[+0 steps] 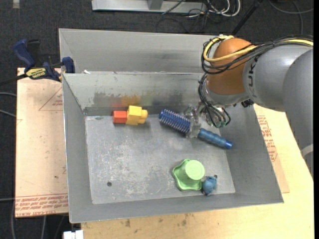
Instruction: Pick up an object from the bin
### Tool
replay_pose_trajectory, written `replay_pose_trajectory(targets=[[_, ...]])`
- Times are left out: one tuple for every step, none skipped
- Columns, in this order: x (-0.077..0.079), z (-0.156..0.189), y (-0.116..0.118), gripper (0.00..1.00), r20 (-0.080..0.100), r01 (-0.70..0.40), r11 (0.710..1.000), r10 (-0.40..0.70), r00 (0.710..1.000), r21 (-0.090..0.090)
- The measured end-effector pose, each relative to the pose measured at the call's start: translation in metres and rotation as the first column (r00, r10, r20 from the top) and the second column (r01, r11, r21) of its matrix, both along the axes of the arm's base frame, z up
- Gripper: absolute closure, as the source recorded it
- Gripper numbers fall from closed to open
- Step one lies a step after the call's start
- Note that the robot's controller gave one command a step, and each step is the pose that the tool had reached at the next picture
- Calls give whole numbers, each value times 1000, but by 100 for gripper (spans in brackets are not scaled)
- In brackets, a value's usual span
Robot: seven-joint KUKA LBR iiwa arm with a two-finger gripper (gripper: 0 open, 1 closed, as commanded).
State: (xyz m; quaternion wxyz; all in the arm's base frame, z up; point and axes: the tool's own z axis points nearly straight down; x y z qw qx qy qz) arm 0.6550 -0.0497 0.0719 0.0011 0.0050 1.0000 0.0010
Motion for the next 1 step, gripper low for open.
replay_pose_trajectory(targets=[[-15,131,-2,100,8,19,1000,-19,1000,-1]])
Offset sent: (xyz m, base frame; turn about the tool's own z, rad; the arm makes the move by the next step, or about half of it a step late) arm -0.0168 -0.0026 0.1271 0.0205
